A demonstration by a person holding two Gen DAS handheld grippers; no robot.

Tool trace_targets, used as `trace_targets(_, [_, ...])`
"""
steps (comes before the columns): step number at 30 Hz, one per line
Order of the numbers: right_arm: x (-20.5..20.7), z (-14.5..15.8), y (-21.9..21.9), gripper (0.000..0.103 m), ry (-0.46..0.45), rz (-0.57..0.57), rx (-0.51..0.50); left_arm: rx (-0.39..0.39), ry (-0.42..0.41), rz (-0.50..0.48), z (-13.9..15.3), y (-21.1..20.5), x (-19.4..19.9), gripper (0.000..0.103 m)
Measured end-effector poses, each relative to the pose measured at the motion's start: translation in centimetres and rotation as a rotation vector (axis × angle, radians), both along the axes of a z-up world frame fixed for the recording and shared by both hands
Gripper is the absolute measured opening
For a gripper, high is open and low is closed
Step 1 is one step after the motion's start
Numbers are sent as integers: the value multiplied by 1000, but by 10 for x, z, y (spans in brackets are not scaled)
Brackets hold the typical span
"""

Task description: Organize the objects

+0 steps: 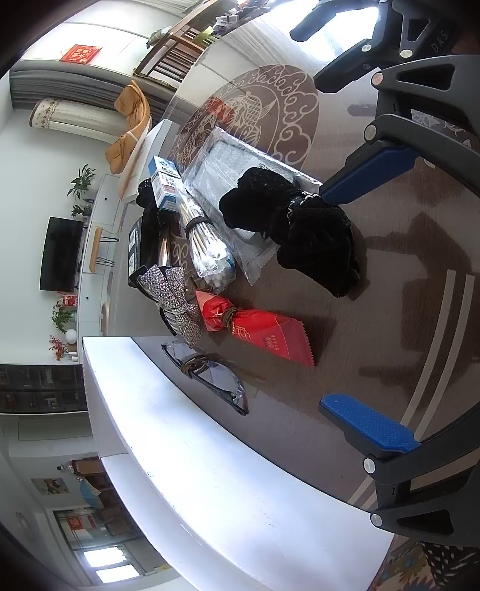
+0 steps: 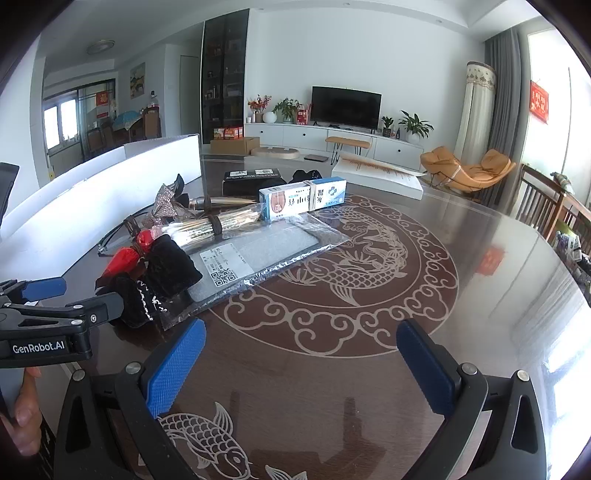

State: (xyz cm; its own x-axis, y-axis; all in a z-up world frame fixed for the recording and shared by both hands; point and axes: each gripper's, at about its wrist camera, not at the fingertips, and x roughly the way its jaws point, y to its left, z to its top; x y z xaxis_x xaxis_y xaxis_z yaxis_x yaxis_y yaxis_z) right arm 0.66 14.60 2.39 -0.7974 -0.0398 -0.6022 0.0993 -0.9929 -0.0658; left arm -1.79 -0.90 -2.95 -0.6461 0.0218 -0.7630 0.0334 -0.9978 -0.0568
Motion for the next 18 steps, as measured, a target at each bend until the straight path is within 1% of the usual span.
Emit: trace_targets(18, [-1,-1,1,103,-2,0,0,11,-29,5,-4,-2,-1,103])
